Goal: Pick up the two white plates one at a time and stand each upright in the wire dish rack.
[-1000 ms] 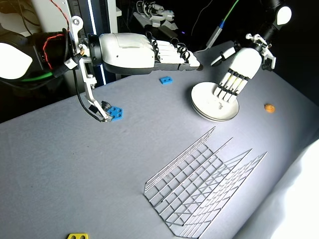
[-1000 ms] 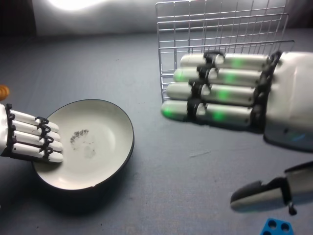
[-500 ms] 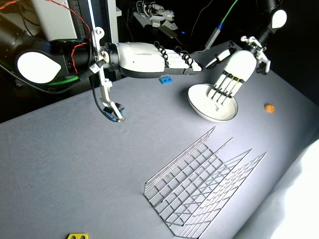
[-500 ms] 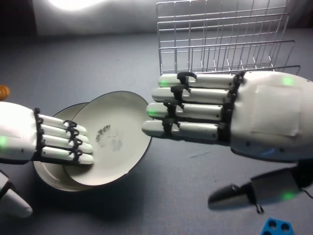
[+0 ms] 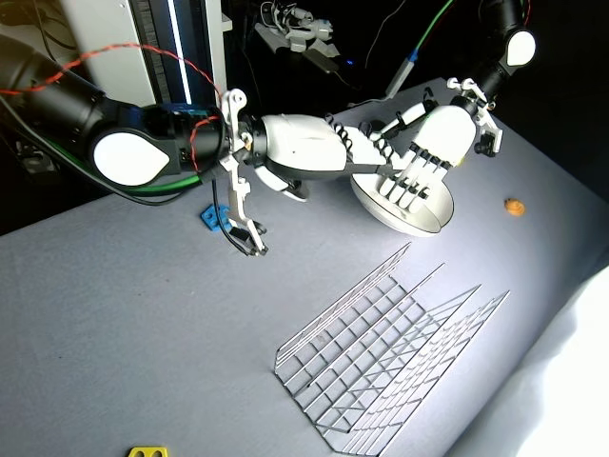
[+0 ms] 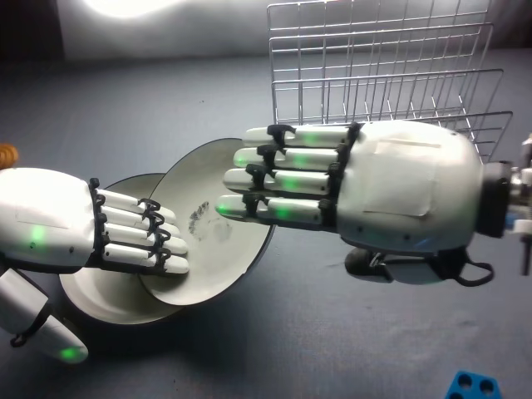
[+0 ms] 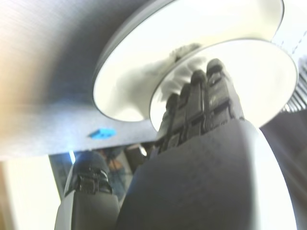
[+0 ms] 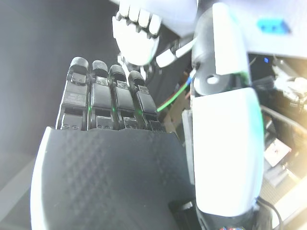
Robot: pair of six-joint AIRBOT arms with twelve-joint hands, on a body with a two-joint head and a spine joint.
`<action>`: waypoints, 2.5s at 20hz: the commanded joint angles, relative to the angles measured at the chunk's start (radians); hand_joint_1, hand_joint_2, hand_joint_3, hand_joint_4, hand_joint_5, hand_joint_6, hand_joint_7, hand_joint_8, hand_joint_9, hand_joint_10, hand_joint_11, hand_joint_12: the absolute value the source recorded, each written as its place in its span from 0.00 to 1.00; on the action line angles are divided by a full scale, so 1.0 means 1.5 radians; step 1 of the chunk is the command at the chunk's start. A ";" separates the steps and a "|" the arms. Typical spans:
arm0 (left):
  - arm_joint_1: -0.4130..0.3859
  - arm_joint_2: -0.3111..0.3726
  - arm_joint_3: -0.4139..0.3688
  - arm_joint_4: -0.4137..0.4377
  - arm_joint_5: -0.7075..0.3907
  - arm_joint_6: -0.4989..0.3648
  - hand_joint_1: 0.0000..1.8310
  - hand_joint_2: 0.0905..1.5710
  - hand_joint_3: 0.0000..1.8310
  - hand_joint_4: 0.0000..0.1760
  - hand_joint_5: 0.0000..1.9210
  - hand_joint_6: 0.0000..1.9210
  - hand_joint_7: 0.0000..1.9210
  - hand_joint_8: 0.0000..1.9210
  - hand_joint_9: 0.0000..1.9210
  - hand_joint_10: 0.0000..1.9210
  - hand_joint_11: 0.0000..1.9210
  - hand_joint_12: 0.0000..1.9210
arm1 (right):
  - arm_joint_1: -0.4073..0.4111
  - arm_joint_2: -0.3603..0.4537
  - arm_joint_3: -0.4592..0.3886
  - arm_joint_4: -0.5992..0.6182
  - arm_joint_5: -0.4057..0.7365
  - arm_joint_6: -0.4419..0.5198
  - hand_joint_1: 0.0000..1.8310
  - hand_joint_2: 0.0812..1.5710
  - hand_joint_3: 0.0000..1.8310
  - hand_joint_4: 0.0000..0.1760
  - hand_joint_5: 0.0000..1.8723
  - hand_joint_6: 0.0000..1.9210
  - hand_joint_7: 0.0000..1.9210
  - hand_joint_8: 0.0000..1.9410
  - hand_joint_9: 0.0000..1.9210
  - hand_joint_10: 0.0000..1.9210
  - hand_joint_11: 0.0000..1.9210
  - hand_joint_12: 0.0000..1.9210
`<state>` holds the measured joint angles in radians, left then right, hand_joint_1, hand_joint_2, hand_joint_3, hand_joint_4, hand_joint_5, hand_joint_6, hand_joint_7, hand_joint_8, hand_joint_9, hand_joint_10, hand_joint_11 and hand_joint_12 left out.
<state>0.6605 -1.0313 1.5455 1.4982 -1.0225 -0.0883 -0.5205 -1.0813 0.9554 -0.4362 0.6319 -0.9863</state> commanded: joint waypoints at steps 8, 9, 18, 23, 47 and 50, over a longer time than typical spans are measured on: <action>-0.001 -0.014 -0.005 -0.012 -0.019 -0.003 0.00 0.69 0.00 0.00 0.03 0.00 0.00 0.00 0.00 0.00 0.00 0.00 | 0.008 -0.088 0.057 0.050 0.057 -0.069 0.64 0.63 0.00 0.00 0.00 0.00 0.00 0.00 0.00 0.00 0.00 0.00; -0.001 -0.014 -0.005 -0.012 -0.019 -0.003 0.00 0.69 0.00 0.00 0.04 0.01 0.01 0.00 0.00 0.00 0.00 0.00 | 0.008 -0.103 0.066 0.052 0.057 -0.080 0.64 0.63 0.00 0.00 0.00 0.00 0.00 0.00 0.00 0.00 0.00 0.00; -0.002 -0.017 0.000 -0.013 -0.019 -0.003 0.00 0.70 0.00 0.00 0.04 0.00 0.01 0.00 0.00 0.00 0.00 0.00 | 0.008 -0.193 0.141 0.112 0.070 -0.168 0.61 0.65 0.01 0.00 0.01 0.00 0.00 0.00 0.00 0.00 0.00 0.00; -0.003 -0.018 0.000 -0.014 -0.019 -0.003 0.00 0.69 0.00 0.00 0.04 0.00 0.01 0.00 0.00 0.00 0.00 0.00 | 0.007 -0.221 0.175 0.113 0.086 -0.170 0.62 0.63 0.00 0.00 0.09 0.01 0.05 0.01 0.04 0.00 0.00 0.11; -0.071 0.016 0.009 -0.023 -0.028 -0.059 0.00 0.70 0.00 0.00 0.04 0.00 0.02 0.00 0.01 0.00 0.00 0.00 | 0.012 -0.204 0.149 0.117 0.142 -0.169 0.68 0.66 0.00 0.14 0.56 0.47 0.60 0.36 0.65 0.01 0.44 0.44; -0.095 0.043 0.010 -0.022 -0.035 -0.088 0.00 0.71 0.00 0.00 0.05 0.00 0.02 0.00 0.01 0.00 0.01 0.00 | 0.015 -0.198 0.133 0.118 0.142 -0.169 0.68 0.67 0.00 0.14 0.55 0.47 0.59 0.37 0.65 0.00 0.43 0.44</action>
<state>0.5262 -0.9722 1.5574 1.5288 -1.0302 -0.2150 -0.5148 -1.3834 1.1587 -0.2729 0.7311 -1.2366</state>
